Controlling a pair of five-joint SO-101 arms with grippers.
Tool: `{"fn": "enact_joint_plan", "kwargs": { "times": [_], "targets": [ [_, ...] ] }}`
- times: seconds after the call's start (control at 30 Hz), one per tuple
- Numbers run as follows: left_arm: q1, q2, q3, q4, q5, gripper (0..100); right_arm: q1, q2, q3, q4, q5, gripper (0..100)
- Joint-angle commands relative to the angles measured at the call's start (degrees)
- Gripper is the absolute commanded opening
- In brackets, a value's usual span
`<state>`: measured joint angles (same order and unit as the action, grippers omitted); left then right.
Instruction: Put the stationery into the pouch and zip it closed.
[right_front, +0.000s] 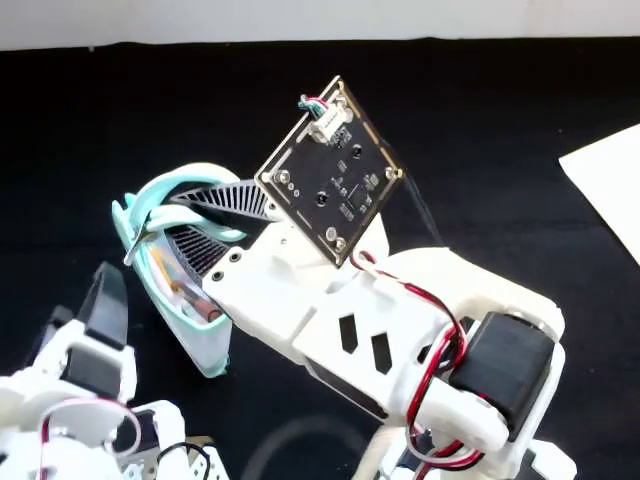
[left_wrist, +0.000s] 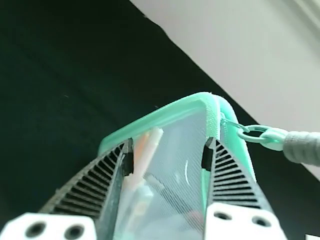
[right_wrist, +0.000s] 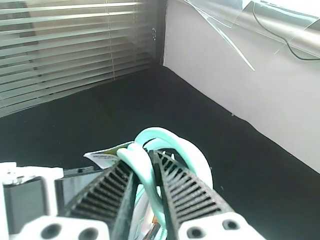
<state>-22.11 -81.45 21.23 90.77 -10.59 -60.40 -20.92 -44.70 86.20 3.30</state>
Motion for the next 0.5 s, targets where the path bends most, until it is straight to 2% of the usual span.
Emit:
{"fn": "enact_joint_plan", "kwargs": {
  "times": [0.0,0.1,0.27,0.47],
  "targets": [
    [5.23,0.66,0.75,-4.31,5.98,23,-0.4,0.22,-1.71,0.04,0.44,0.7],
    [8.13,0.75,0.48,-4.75,6.42,23,-0.4,0.22,-1.71,0.04,0.44,0.7],
    [8.66,0.75,1.27,-4.57,6.51,23,-0.4,0.31,-1.71,0.04,0.44,0.7],
    [8.75,0.66,9.63,-7.03,6.51,23,-0.4,0.31,-1.71,0.04,0.44,0.7]
  ]
}}
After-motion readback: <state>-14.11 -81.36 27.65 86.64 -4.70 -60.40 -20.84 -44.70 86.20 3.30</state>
